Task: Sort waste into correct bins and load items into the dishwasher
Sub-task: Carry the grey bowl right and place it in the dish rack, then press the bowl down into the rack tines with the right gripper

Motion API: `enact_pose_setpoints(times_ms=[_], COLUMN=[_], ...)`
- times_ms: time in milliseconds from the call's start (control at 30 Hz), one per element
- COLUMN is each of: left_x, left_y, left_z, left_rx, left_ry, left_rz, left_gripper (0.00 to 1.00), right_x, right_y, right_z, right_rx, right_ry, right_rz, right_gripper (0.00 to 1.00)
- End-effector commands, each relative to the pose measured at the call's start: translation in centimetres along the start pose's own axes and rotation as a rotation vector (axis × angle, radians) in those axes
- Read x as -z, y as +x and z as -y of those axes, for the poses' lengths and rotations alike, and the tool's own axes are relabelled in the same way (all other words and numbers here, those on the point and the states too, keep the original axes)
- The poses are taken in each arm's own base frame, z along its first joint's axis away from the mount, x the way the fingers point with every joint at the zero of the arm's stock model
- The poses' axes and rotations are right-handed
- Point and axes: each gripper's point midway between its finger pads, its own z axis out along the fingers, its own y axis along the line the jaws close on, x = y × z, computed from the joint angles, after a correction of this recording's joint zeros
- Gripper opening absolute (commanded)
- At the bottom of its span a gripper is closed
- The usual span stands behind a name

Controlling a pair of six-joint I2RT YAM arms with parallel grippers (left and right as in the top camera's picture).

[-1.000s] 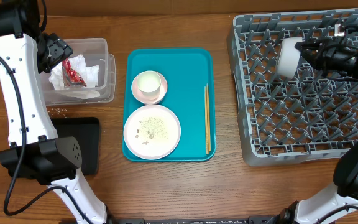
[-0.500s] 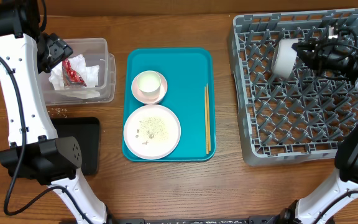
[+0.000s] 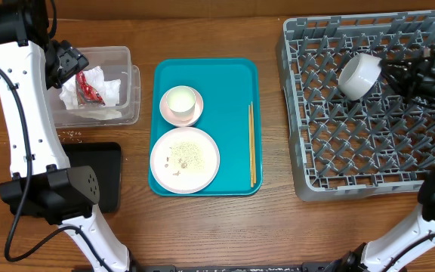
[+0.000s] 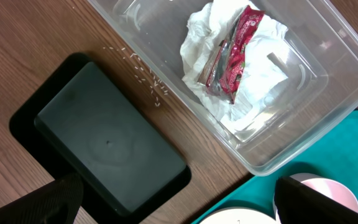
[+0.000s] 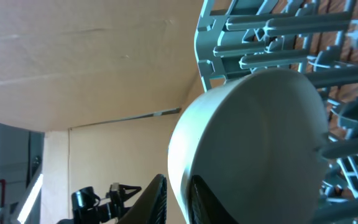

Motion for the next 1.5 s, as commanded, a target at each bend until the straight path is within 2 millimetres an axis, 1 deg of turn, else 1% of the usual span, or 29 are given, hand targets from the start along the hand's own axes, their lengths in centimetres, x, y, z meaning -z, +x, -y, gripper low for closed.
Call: enact_pose_setpoints(times_ms=[0, 33, 200, 333, 400, 467, 567, 633, 667, 733, 833, 867, 900, 933, 1033, 1067, 1133, 1167, 1333, 1400, 1467], left_x=[0.4, 0.4, 0.4, 0.4, 0.4, 0.4, 0.4, 0.4, 0.4, 0.4, 0.4, 0.4, 0.4, 0.4, 0.4, 0.4, 0.4, 0.4, 0.4, 0.4, 0.4], left_y=[0.1, 0.1, 0.1, 0.1, 0.1, 0.1, 0.1, 0.1, 0.1, 0.1, 0.1, 0.1, 0.1, 0.1, 0.1, 0.1, 0.1, 0.1, 0.1, 0.1, 0.1], left_z=[0.0, 0.0, 0.0, 0.0, 0.0, 0.0, 0.0, 0.0, 0.0, 0.0, 0.0, 0.0, 0.0, 0.0, 0.0, 0.0, 0.0, 0.0, 0.0, 0.0, 0.0], left_rx=[0.013, 0.013, 0.013, 0.013, 0.013, 0.013, 0.013, 0.013, 0.013, 0.013, 0.013, 0.013, 0.013, 0.013, 0.013, 0.013, 0.013, 0.013, 0.013, 0.013, 0.013], left_ry=[-0.006, -0.006, -0.006, -0.006, -0.006, -0.006, -0.005, -0.006, -0.006, -0.005, -0.006, -0.006, -0.006, -0.006, -0.006, -0.006, -0.006, -0.005, -0.006, -0.005, -0.006], left_rz=[0.013, 0.013, 0.013, 0.013, 0.013, 0.013, 0.013, 0.013, 0.013, 0.013, 0.013, 0.013, 0.013, 0.013, 0.013, 0.013, 0.013, 0.013, 0.013, 0.013, 0.013], left_gripper=[1.00, 1.00, 1.00, 1.00, 1.00, 1.00, 1.00, 1.00, 1.00, 1.00, 1.00, 1.00, 1.00, 1.00, 1.00, 1.00, 1.00, 1.00, 1.00, 1.00, 1.00], right_x=[1.0, 1.3, 3.8, 5.7, 6.6, 7.1, 7.0, 6.5, 6.1, 5.1, 4.0, 3.8, 3.7, 3.5, 3.2, 3.0, 2.6, 2.4, 1.5, 1.3, 1.2], right_y=[0.5, 0.4, 0.1, 0.7, 1.4, 2.2, 3.5, 4.0, 4.1, 4.3, 3.9, 3.7, 3.4, 3.1, 2.7, 2.6, 2.5, 2.5, 2.1, 2.0, 2.0], right_z=[-2.1, -2.6, -4.0, -5.0, -6.2, -7.4, -9.0, -9.3, -9.2, -8.4, -6.7, -6.0, -5.3, -4.7, -2.2, -1.0, 0.5, 1.3, 4.3, 5.0, 5.2], right_rx=[0.079, 0.099, 0.134, 0.144, 0.170, 0.202, 0.249, 0.276, 0.287, 0.298, 0.320, 0.322, 0.322, 0.324, 0.275, 0.251, 0.211, 0.196, 0.152, 0.142, 0.139], right_ry=[-0.026, -0.006, 0.149, 0.272, 0.310, 0.332, 0.367, 0.411, 0.448, 0.524, 0.675, 0.732, 0.778, 0.819, 0.920, 0.945, 0.965, 0.976, 1.017, 1.026, 1.028], right_rz=[0.008, 0.031, 0.168, 0.264, 0.303, 0.328, 0.351, 0.366, 0.374, 0.384, 0.420, 0.440, 0.456, 0.466, 0.471, 0.455, 0.433, 0.416, 0.366, 0.355, 0.351], right_gripper=[0.19, 0.23, 0.55, 0.55, 0.55, 0.55, 0.54, 0.54, 0.55, 0.54, 0.59, 0.59, 0.56, 0.52, 0.28, 0.21, 0.09, 0.04, 0.04, 0.04, 0.04])
